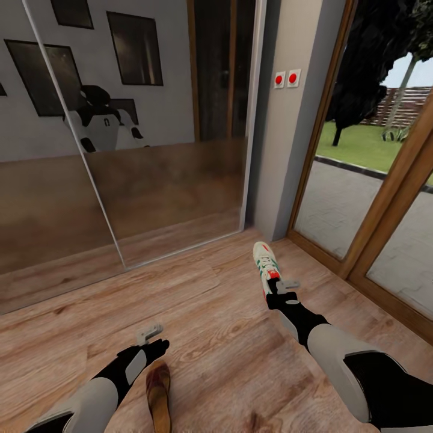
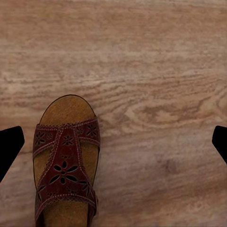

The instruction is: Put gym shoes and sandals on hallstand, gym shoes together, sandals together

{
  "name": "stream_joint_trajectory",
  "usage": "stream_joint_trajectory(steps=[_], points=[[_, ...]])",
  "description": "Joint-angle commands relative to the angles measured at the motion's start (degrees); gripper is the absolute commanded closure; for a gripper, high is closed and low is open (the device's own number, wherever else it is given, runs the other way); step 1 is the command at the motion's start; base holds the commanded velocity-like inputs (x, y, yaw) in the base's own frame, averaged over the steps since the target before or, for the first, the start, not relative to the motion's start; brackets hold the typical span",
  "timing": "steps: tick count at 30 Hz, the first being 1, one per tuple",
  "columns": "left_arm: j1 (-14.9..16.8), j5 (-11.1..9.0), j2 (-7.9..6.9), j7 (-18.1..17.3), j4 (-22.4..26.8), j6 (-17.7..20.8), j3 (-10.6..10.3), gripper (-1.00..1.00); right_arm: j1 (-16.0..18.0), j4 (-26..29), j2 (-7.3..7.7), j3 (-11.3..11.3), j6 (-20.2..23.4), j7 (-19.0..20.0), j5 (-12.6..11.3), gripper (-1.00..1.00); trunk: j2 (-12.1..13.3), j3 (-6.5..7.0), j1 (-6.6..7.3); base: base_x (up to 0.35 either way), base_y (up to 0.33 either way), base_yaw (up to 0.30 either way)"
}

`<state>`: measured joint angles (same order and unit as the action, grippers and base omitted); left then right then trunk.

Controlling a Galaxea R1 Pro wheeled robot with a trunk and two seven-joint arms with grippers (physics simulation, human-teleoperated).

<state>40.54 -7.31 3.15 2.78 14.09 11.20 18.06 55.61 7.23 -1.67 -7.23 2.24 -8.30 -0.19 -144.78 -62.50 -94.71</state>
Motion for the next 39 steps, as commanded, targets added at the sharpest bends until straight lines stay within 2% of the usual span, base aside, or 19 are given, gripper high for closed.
stream_joint_trajectory(steps=[1, 13, 21, 33, 39], points=[[0.01, -0.60, 0.02, 0.29, 0.15, 0.37, -0.13, -1.00, 0.03, 0.06, 0.00, -0.48, 0.23, -0.32, 0.02, 1.00, -0.04, -0.28, -0.01, 0.000, 0.000, 0.000], [-0.02, -0.60, 0.07, 0.29, 0.09, 0.56, -0.14, -1.00, 0.00, 0.06, 0.00, -0.50, 0.17, -0.32, 0.02, 1.00, -0.20, -2.93, -0.32, 0.000, 0.000, 0.000], [-0.02, -0.60, 0.09, 0.29, 0.07, 0.62, -0.14, -1.00, -0.45, -0.53, 0.00, -0.51, -4.43, -0.32, 0.39, 1.00, -0.31, -4.71, -0.52, 0.000, 0.000, 0.000], [-0.02, -0.60, 0.10, 0.29, -0.64, 0.67, -0.13, -1.00, -0.50, -0.98, 0.00, -0.59, -5.30, -0.32, 0.52, 1.00, -0.47, -7.37, -0.83, 0.000, 0.000, 0.000], [-0.02, -0.60, 0.10, 0.32, -1.01, 0.64, -0.08, -1.00, -0.50, -0.99, 0.05, -0.59, -5.31, -0.32, 0.54, 1.00, -0.47, -7.37, -0.83, 0.000, 0.000, 0.000]])
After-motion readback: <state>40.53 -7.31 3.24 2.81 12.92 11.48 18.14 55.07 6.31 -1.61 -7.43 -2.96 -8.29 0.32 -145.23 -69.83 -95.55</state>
